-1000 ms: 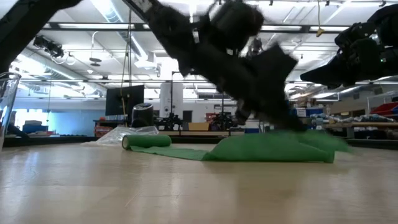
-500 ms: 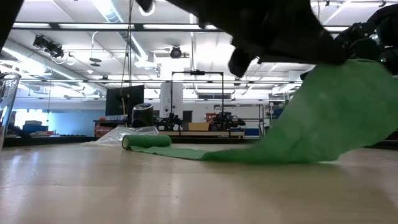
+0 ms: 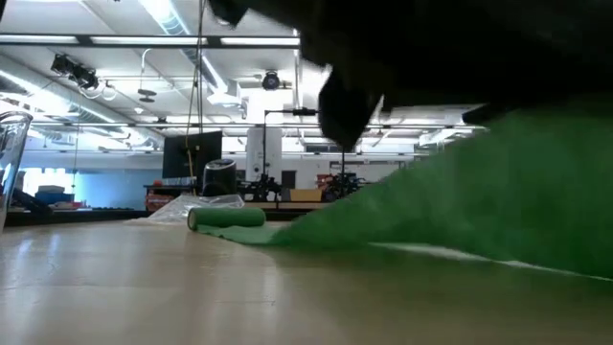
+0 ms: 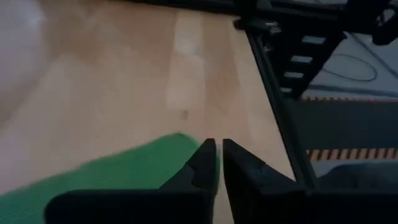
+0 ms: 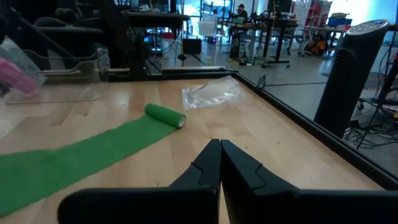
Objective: Roll bandage
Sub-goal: Roll the green bandage
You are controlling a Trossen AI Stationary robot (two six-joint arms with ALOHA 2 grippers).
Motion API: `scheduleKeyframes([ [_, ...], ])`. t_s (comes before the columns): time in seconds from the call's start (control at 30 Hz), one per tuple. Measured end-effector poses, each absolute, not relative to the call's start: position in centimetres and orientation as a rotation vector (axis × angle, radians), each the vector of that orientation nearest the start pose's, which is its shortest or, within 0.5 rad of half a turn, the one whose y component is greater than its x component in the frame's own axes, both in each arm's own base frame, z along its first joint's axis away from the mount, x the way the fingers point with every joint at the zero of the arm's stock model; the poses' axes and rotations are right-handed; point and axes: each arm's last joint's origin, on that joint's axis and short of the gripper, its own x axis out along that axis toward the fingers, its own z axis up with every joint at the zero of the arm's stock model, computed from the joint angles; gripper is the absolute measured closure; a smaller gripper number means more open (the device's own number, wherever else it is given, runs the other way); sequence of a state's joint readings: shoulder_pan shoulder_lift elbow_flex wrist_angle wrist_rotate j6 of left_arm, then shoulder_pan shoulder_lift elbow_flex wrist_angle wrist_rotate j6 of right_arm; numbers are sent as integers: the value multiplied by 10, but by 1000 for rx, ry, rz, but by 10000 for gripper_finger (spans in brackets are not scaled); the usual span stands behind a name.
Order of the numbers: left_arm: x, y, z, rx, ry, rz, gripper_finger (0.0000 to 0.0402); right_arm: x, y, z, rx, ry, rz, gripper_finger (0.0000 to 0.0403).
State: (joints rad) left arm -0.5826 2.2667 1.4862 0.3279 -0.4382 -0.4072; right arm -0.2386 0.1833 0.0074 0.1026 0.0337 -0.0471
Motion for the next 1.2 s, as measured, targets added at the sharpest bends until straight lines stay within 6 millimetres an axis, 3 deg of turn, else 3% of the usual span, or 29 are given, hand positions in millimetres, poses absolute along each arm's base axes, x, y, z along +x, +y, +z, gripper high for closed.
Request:
scheduleKeyframes([
  [0.13,416,-270,117,-260,387,-108,328,105,-27,161,-40,73,-270,396],
  [0.27,413,-278,116,-296,365,-134,291,105,-27,161,-40,73,-270,394],
  [0.4,407,-284,129,-284,345,-109,264,105,-27,162,-40,71,-270,396],
  [0.53,395,-283,154,-220,357,26,258,105,-27,162,-40,71,-270,395],
  [0.7,389,-281,159,-191,412,56,271,105,-27,162,-40,71,-270,396],
  [0.9,402,-267,130,-233,528,-6,317,105,-27,162,-41,67,-270,394],
  [1.2,413,-249,120,-174,587,-42,363,105,-27,164,-90,49,-270,394],
])
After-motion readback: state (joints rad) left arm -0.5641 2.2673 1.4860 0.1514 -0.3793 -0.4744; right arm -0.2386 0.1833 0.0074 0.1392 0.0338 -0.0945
